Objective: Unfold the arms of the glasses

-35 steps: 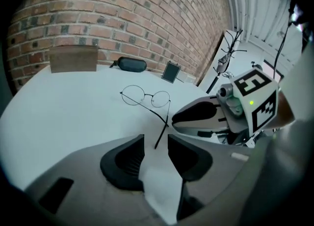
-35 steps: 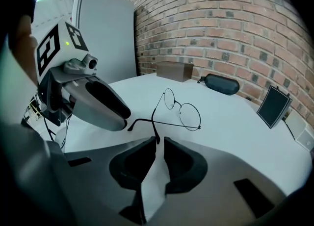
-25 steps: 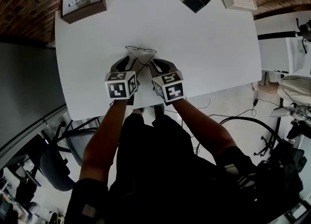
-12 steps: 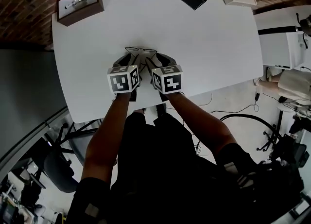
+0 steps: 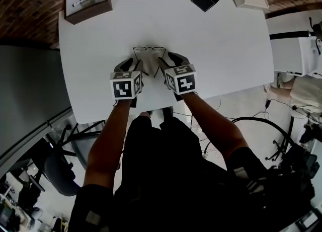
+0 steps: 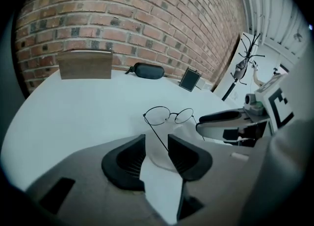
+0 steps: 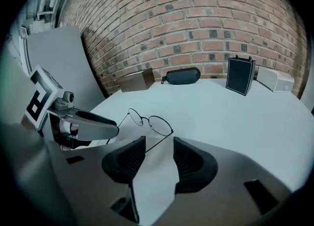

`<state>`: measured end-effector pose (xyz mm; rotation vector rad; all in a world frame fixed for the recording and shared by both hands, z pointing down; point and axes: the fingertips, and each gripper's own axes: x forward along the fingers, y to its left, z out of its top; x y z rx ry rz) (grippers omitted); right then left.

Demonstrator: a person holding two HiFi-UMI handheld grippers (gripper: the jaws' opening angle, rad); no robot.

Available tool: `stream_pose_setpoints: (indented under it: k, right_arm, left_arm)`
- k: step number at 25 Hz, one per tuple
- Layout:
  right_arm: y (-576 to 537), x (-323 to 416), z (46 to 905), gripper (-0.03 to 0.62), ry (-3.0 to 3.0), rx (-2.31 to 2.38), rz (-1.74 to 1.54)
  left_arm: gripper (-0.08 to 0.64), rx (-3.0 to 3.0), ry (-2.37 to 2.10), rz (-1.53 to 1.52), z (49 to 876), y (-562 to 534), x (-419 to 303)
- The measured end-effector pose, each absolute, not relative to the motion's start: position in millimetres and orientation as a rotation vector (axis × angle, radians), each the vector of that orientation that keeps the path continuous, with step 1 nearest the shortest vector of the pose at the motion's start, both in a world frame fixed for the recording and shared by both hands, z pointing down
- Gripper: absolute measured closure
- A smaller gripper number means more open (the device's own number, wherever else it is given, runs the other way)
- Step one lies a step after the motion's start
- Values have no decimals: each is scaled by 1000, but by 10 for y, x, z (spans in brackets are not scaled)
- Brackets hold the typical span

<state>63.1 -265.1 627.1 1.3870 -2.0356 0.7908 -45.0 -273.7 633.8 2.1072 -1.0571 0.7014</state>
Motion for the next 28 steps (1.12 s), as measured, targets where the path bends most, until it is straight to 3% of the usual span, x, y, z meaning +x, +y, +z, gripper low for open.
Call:
stream_pose_setpoints:
  k: [8, 19, 22, 24, 28]
  right_arm:
    - [-2690, 734, 6097, 445, -2075, 1365, 603]
    - [-2158, 468, 6334, 439, -2012, 1351, 754]
    - [-2225, 539, 6338, 475, -2025, 1355, 756]
    - [-2260, 572, 6319, 500, -2039, 1358, 753]
    - [-2325, 583, 6332, 513, -2055, 1338, 711]
  left_arm:
    - [416, 2118, -1083, 719, 6336, -2586, -512]
    - [416, 2074, -1099, 703, 6371, -2265, -482]
    - [428, 2102, -1154, 729, 6364, -2336, -536]
    - [477, 2117, -1190, 742, 6357, -2399, -593]
    - [477, 2157, -1164, 754, 6353, -2494, -571]
